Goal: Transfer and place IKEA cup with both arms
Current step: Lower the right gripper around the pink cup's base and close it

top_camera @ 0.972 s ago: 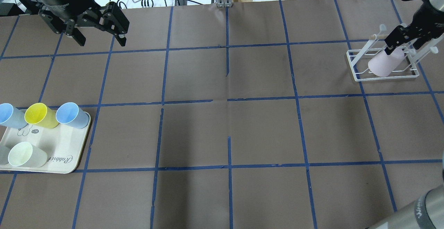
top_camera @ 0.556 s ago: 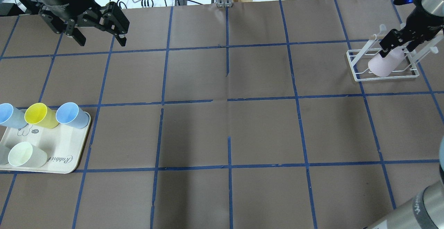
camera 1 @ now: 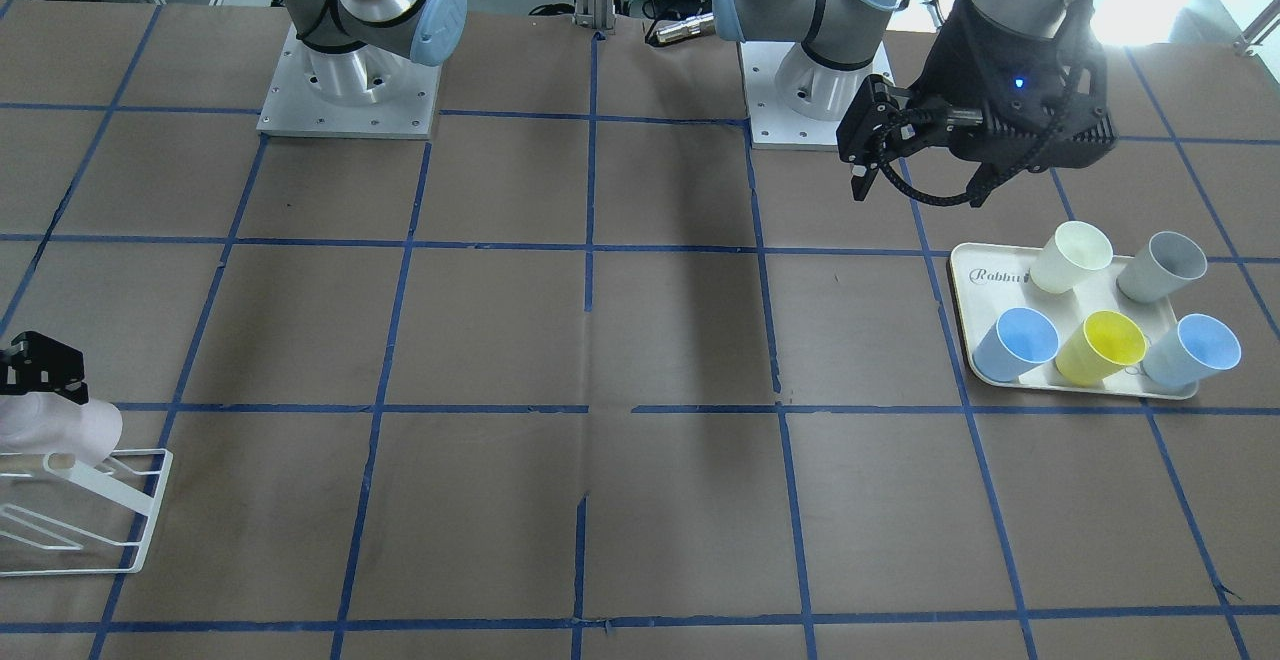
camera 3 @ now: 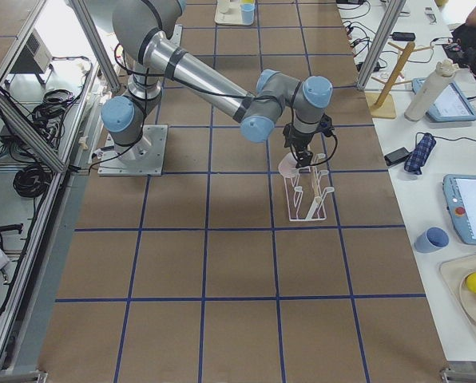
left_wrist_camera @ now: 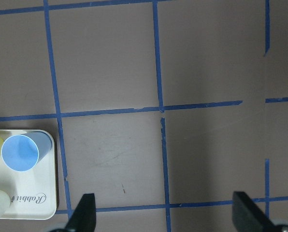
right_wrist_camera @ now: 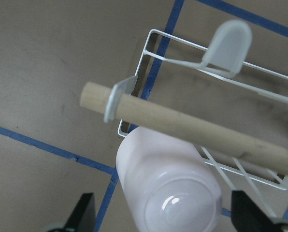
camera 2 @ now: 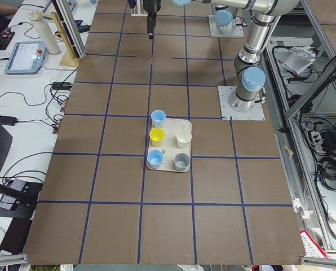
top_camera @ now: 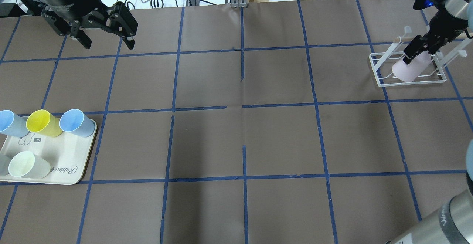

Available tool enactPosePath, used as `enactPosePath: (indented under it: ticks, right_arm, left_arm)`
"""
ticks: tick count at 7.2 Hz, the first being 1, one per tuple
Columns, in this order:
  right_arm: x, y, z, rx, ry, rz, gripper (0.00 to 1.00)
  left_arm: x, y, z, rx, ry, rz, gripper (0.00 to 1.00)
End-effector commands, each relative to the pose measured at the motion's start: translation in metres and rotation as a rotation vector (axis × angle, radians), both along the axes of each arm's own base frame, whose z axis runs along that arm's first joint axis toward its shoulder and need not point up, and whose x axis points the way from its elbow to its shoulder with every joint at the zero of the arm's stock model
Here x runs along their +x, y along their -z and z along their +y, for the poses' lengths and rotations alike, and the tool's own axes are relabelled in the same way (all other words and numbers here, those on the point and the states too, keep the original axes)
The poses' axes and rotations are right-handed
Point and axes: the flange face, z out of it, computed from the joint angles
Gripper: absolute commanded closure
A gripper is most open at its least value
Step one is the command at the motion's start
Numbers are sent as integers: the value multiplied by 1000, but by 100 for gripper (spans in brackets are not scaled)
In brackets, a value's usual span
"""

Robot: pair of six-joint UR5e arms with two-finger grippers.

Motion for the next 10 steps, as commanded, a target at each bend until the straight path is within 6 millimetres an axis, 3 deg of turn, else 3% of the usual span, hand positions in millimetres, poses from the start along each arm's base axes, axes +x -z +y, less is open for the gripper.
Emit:
enactPosePath:
  ticks: [1, 3, 4, 6, 9, 10]
  right_arm:
    - [-1, 8, -1, 9, -7, -4, 0]
    - [-2, 17, -5, 13, -5, -6, 3]
    - [-2, 18, -5, 15, 1, -7, 15]
    - [-3, 17, -6, 10, -2, -5, 47]
    - [-1, -1, -2, -7, -2, -5, 70]
    - [-2, -5, -2, -12, -2, -3, 71]
  left_arm:
    - [0, 0, 0, 0, 0, -1, 0]
    - [0, 0, 0, 0, 0, -2, 0]
    - [1, 0, 0, 0, -2, -1, 0]
    - [0, 0, 0, 0, 0, -1, 0]
    - [0, 0, 0, 0, 1, -1, 0]
    - [0, 0, 0, 0, 2, 1, 0]
